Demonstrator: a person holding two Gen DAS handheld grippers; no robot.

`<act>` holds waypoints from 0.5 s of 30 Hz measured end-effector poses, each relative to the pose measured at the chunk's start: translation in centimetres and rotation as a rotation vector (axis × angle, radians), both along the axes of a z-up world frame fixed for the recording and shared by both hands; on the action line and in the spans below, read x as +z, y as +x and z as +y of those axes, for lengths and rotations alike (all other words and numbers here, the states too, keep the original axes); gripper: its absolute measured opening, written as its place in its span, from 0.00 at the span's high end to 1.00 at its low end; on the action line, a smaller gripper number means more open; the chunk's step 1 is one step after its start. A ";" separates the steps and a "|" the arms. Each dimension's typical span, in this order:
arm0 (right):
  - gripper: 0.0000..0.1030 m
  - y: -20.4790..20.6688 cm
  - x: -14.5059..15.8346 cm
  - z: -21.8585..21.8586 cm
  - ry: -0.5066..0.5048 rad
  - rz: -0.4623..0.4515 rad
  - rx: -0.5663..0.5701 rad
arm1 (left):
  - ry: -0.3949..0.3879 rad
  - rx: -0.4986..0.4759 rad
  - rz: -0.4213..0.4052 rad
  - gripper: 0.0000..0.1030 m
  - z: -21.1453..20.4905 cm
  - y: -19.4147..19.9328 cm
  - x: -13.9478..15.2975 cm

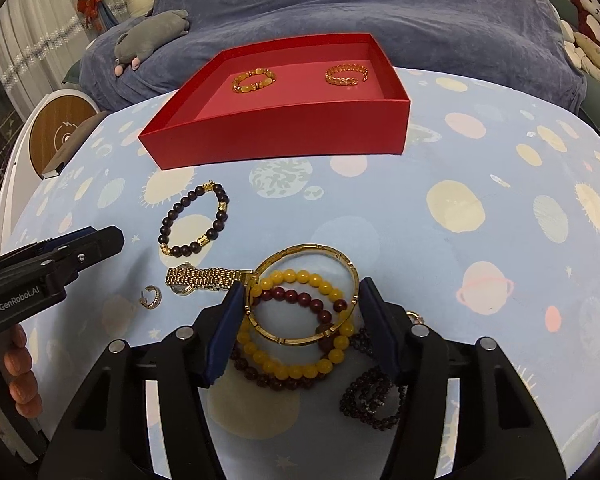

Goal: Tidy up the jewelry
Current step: 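Grasp the dark bead bracelet with the left tool while the right tool grasps the thin gold bangle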

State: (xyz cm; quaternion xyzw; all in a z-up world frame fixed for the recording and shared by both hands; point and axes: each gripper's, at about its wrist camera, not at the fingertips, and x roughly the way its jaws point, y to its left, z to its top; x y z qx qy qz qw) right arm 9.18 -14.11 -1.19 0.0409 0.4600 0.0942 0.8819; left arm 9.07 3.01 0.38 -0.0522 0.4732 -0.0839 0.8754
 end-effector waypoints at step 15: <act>0.46 -2.5 1.8 -3.0 0.024 -0.043 -0.024 | 0.016 -0.023 -0.017 0.51 -3.8 2.6 -1.6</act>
